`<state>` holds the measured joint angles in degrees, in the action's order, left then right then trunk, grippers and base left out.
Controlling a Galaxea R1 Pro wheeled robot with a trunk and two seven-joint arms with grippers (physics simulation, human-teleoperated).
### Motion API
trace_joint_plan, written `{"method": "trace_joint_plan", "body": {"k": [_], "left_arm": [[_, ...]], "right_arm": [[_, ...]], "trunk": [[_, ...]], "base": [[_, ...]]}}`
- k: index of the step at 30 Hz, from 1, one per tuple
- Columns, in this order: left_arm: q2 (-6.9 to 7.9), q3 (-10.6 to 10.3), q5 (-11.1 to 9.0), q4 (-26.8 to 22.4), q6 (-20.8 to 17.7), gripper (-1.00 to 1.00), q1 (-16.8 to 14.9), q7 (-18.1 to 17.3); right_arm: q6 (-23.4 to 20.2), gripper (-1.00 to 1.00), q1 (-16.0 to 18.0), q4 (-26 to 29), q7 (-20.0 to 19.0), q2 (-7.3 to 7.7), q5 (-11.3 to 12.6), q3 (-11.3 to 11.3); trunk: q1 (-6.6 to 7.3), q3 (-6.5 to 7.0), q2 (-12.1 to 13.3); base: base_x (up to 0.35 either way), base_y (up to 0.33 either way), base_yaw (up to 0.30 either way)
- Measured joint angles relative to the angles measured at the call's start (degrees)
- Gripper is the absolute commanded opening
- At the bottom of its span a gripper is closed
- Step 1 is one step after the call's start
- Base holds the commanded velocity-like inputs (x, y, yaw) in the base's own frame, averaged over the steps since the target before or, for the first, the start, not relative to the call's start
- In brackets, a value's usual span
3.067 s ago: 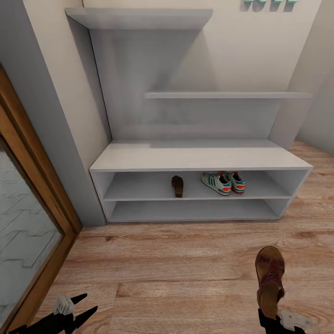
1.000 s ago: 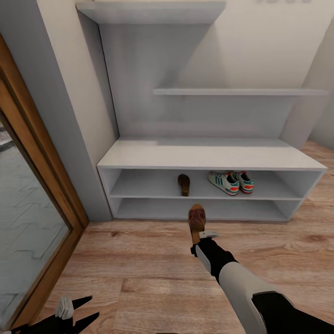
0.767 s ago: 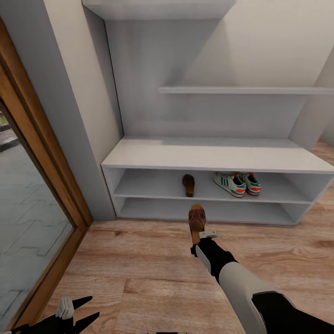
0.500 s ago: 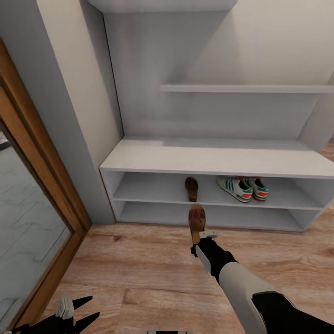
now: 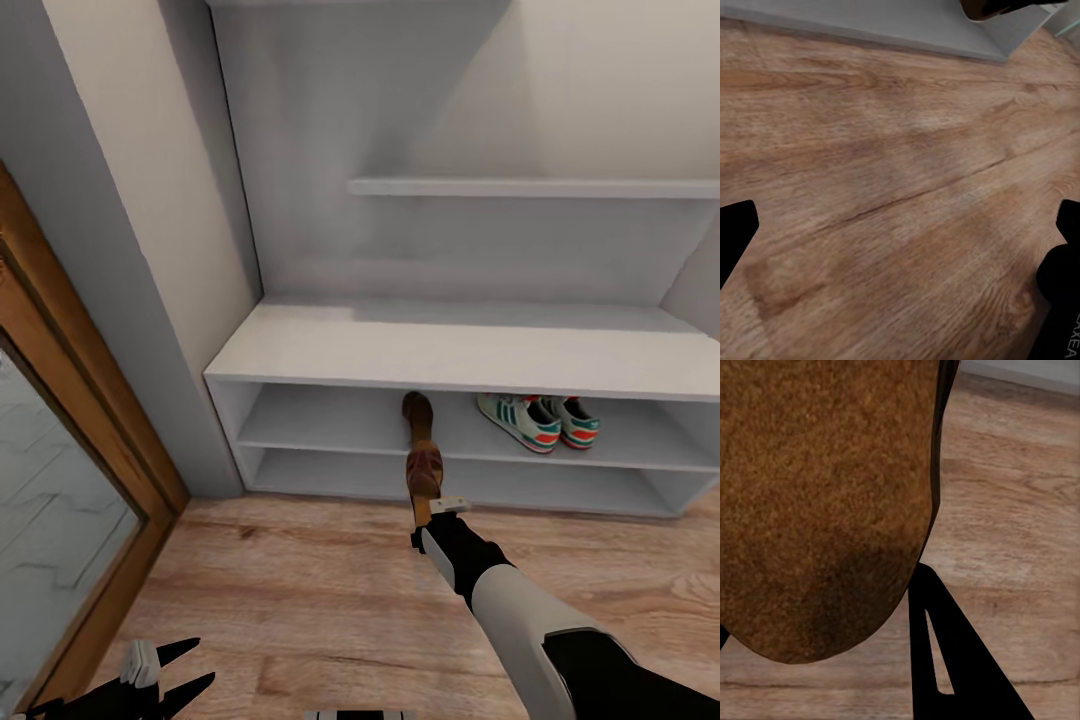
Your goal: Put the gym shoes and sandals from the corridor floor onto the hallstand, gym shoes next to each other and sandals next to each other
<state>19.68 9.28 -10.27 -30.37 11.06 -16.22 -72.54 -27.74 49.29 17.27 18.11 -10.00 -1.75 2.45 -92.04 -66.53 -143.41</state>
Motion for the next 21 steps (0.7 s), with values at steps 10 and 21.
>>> {"method": "trace_joint_plan", "body": {"k": [10, 21], "left_arm": [[-0.05, 0.0, 0.0, 0.0, 0.0, 1.00, 0.0, -0.1], [-0.03, 0.0, 0.0, 0.0, 0.0, 1.00, 0.0, -0.3]], "right_arm": [[0.0, -1.00, 0.0, 0.0, 0.0, 0.00, 0.0, 0.0], [0.1, -1.00, 0.0, 0.0, 0.0, 0.00, 0.0, -0.1]], "trunk": [[0.00, -0.45, 0.0], [0.00, -0.97, 0.0]], "base": [[0.003, 0.000, 0.224], [0.000, 0.000, 0.220]]}}
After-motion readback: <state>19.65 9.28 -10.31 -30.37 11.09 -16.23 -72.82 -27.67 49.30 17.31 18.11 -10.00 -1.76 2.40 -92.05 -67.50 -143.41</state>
